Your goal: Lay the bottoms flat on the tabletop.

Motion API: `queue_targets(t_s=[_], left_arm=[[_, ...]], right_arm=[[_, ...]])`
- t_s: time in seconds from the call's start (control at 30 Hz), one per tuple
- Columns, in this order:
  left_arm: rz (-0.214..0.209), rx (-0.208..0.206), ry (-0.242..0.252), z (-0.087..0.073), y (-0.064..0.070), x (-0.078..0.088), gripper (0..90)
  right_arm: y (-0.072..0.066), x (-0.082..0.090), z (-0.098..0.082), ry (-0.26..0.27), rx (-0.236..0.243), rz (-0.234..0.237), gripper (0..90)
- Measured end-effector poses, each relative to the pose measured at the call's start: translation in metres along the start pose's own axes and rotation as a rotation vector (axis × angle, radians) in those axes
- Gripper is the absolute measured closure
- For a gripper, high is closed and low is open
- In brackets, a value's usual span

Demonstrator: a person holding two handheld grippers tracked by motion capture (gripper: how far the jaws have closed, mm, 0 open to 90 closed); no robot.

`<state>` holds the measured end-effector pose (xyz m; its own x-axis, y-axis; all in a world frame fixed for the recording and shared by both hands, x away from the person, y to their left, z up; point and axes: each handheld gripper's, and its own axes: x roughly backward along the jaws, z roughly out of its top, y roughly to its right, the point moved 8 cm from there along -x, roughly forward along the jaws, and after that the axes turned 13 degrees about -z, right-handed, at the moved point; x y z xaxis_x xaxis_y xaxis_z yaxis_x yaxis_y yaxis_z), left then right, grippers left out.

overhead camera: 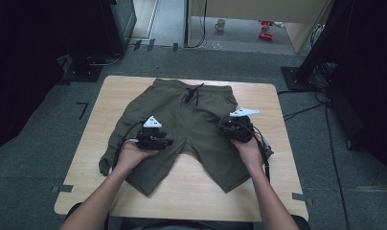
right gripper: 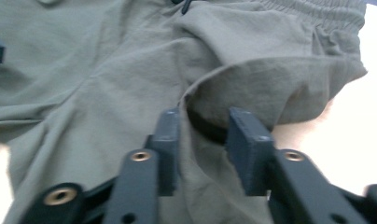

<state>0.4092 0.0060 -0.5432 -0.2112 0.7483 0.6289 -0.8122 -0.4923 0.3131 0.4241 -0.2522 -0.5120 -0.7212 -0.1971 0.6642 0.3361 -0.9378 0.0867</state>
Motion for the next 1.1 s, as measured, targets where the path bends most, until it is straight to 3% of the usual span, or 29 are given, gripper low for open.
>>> queue_targets(t_s=[0.1, 0.17, 0.23, 0.3, 0.33, 0.37, 0.4, 0.43, 0.6, 0.83, 1.1], left_arm=[[0.002, 0.011, -0.02, -0.003, -0.005, 0.001, 50.3], [0.003, 0.02, -0.021, -0.004, -0.007, 0.002, 49.9], [0.002, 0.026, -0.015, -0.004, -0.008, 0.002, 49.8], [0.005, 0.034, -0.016, -0.006, -0.01, 0.003, 49.4], [0.005, 0.034, -0.016, -0.006, -0.01, 0.003, 49.3], [0.004, 0.035, -0.02, -0.007, -0.011, 0.003, 49.3], [0.004, 0.039, -0.018, -0.007, -0.012, 0.003, 49.2], [0.002, 0.044, -0.019, -0.008, -0.012, 0.003, 49.2], [-0.003, 0.046, -0.025, -0.009, -0.012, 0.001, 48.8], [-0.009, 0.044, -0.053, -0.016, -0.011, -0.004, 47.5], [-0.016, 0.043, -0.048, -0.021, -0.005, -0.004, 46.7]], right_arm=[[0.006, -0.004, 0.004, -0.005, 0.016, -0.027, 84.3], [0.014, -0.004, 0.006, -0.011, 0.009, -0.037, 88.0], [0.019, -0.004, 0.006, -0.012, 0.0, -0.043, 88.5], [0.041, -0.002, 0.004, -0.022, -0.062, -0.06, 88.7], [0.041, -0.002, 0.004, -0.022, -0.062, -0.06, 88.7], [0.047, -0.001, 0.003, -0.022, -0.074, -0.068, 88.7], [0.062, -0.002, -0.003, -0.035, -0.1, -0.091, 88.6], [0.062, -0.002, -0.003, -0.035, -0.1, -0.091, 88.6], [0.1, -0.011, -0.028, -0.113, -0.17, -0.14, 87.9], [0.109, -0.022, -0.056, -0.186, -0.18, -0.16, 85.6], [0.095, -0.005, -0.077, -0.215, -0.123, -0.155, 86.5]])
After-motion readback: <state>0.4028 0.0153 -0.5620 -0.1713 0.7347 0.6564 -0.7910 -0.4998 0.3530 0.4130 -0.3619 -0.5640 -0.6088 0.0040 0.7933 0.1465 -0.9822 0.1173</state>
